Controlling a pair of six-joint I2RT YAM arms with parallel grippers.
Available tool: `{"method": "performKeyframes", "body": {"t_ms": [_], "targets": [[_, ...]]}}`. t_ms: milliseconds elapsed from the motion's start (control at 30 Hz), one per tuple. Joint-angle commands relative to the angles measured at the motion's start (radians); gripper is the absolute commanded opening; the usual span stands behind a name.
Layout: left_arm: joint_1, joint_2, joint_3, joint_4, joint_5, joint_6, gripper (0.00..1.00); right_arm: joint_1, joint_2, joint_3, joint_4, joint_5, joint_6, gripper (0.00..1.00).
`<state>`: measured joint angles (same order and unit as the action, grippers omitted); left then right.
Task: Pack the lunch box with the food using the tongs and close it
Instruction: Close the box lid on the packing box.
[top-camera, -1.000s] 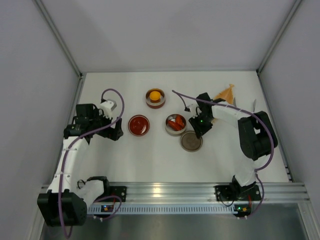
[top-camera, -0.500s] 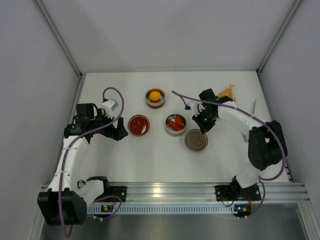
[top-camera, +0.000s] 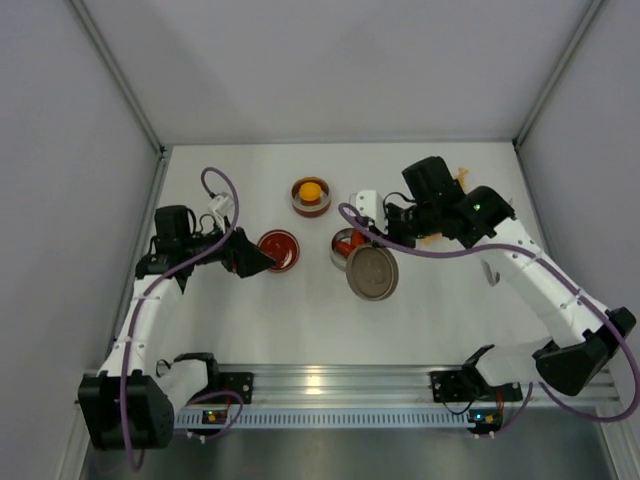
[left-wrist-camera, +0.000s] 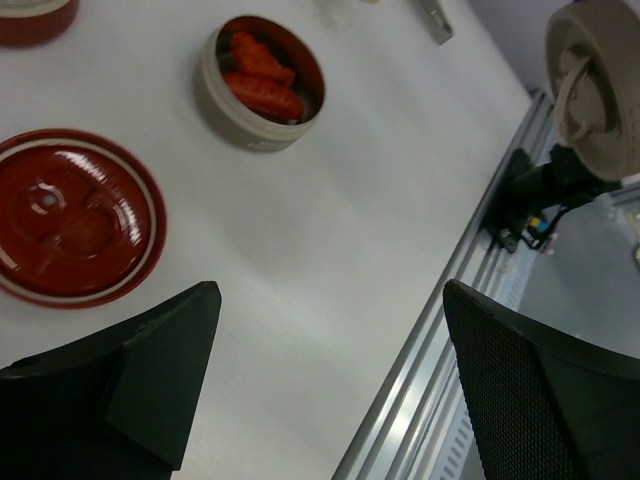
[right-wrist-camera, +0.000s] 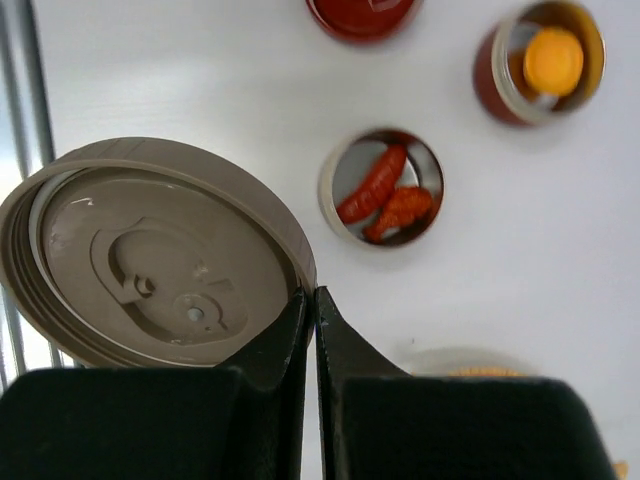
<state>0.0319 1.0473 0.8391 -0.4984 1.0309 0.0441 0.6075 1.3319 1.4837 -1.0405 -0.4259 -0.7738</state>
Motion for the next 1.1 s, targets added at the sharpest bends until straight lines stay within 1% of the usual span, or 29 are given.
{"method": "performKeyframes", "body": {"t_ms": [0,33,67,100,200,233,267,333,433,500,533,567,600,667,700,767,800,833,867,967,1067], "targets": [[-0.004,-0.064,-0.101,0.283,0.240,-0.177,0.97,0.095,-0.033,0.061,-0.079,-0.097,-0.094,0.00],[-0.004,-0.085,-0.124,0.379,0.251,-0.188,0.97,0.156,-0.031,0.073,-0.078,-0.088,-0.093,0.00],[-0.009,-0.133,-0.142,0.417,0.259,-0.190,0.97,0.188,-0.037,0.076,-0.075,-0.082,-0.093,0.00],[-0.013,-0.154,-0.158,0.440,0.268,-0.169,0.97,0.246,-0.046,0.073,-0.041,-0.056,-0.088,0.00],[-0.026,-0.211,-0.192,0.481,0.300,-0.145,0.96,0.316,-0.100,0.023,0.060,0.013,-0.081,0.00],[-0.026,-0.216,-0.193,0.482,0.314,-0.138,0.95,0.330,-0.106,0.009,0.115,0.019,-0.076,0.00],[-0.059,-0.216,-0.190,0.483,0.317,-0.139,0.95,0.331,-0.105,0.010,0.132,0.018,-0.061,0.00],[-0.084,-0.214,-0.186,0.486,0.308,-0.153,0.95,0.333,-0.086,0.038,0.145,0.021,-0.053,0.00],[-0.125,-0.228,-0.196,0.543,0.296,-0.181,0.93,0.333,-0.069,0.068,0.172,0.016,-0.039,0.00],[-0.164,-0.272,-0.215,0.557,0.275,-0.130,0.92,0.336,-0.047,0.098,0.165,0.007,-0.010,0.00],[-0.173,-0.282,-0.224,0.584,0.267,-0.135,0.92,0.336,-0.043,0.116,0.163,0.001,0.005,0.00],[-0.179,-0.289,-0.238,0.630,0.262,-0.214,0.92,0.336,-0.037,0.122,0.163,-0.004,0.030,0.00],[-0.185,-0.293,-0.271,0.776,0.253,-0.280,0.92,0.336,-0.037,0.127,0.169,-0.014,0.050,0.00],[-0.197,-0.287,-0.291,0.889,0.241,-0.392,0.92,0.336,-0.034,0.130,0.187,-0.025,0.108,0.00],[-0.220,-0.282,-0.290,0.918,0.230,-0.453,0.92,0.336,-0.036,0.130,0.197,-0.040,0.131,0.00],[-0.256,-0.268,-0.279,0.948,0.218,-0.492,0.92,0.336,-0.036,0.128,0.215,-0.050,0.187,0.00],[-0.262,-0.264,-0.276,0.965,0.209,-0.554,0.92,0.336,-0.036,0.130,0.232,-0.057,0.205,0.00],[-0.268,-0.251,-0.275,1.016,0.205,-0.590,0.91,0.336,-0.034,0.132,0.238,-0.060,0.217,0.00],[-0.280,-0.247,-0.272,1.031,0.202,-0.617,0.91,0.336,-0.031,0.132,0.241,-0.060,0.228,0.00],[-0.300,-0.233,-0.250,1.046,0.178,-0.685,0.91,0.336,-0.028,0.133,0.249,-0.056,0.231,0.00],[-0.323,-0.219,-0.248,1.087,0.167,-0.772,0.89,0.336,-0.025,0.139,0.249,-0.048,0.225,0.00]]}}
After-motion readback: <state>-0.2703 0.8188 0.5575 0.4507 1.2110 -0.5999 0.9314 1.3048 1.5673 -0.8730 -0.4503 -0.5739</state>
